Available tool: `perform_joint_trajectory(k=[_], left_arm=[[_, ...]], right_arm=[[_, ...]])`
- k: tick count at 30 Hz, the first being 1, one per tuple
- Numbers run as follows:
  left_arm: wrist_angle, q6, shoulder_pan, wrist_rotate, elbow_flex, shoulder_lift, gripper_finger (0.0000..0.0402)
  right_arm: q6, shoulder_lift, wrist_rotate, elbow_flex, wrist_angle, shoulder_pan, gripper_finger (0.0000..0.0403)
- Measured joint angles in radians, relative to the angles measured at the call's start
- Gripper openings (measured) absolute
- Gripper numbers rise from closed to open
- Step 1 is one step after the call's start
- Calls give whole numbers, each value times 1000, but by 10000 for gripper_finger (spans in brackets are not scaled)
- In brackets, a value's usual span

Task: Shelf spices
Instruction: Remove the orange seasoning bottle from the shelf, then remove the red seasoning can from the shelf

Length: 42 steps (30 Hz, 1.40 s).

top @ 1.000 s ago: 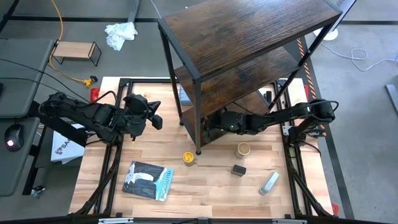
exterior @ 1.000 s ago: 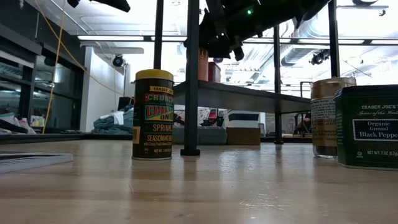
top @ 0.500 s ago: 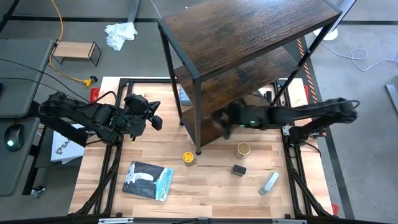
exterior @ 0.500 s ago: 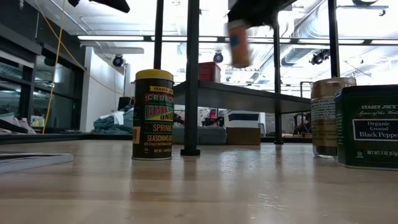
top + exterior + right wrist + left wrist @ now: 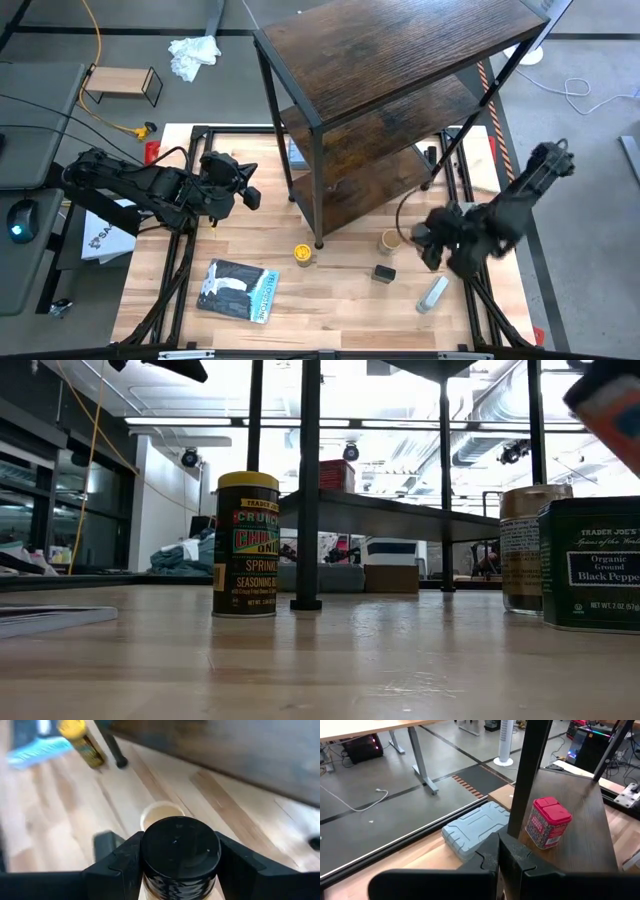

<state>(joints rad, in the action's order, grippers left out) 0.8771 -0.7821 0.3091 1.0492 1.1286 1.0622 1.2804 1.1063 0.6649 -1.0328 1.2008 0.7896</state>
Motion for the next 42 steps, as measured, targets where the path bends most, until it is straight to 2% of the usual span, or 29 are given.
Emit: perform_joint_trajectory(k=[4, 10, 12, 19, 25, 29, 31, 34, 39, 42], left_arm=[[2, 1, -3, 0, 0, 0, 0], [2, 0, -3, 0, 0, 0, 0], [1, -2, -3, -3, 0, 0, 0], [-2, -3, -3, -30, 0, 0, 0], [-2, -28, -3, -50, 0, 0, 0], [-4, -28, -3, -69, 0, 0, 0], [-5, -29, -3, -78, 0, 0, 0], [-5, -28, -3, -81, 0, 0, 0], [-5, -28, -3, -77, 0, 0, 0], [-4, -28, -3, -76, 0, 0, 0]], right_arm=[[269, 134, 89, 19, 100, 85, 189], [611, 270, 145, 179, -45, 100, 189], [630, 292, 153, 216, -110, 81, 189], [518, 303, 243, 250, -238, 14, 194], [467, 299, 192, 249, -238, -45, 313], [450, 280, 100, 249, -238, -64, 356], [385, 249, 59, 249, -238, -63, 362], [302, 170, 52, 241, -209, -60, 363], [168, 27, 208, 151, -75, -109, 363], [-52, -22, 257, 118, -162, -209, 364]])
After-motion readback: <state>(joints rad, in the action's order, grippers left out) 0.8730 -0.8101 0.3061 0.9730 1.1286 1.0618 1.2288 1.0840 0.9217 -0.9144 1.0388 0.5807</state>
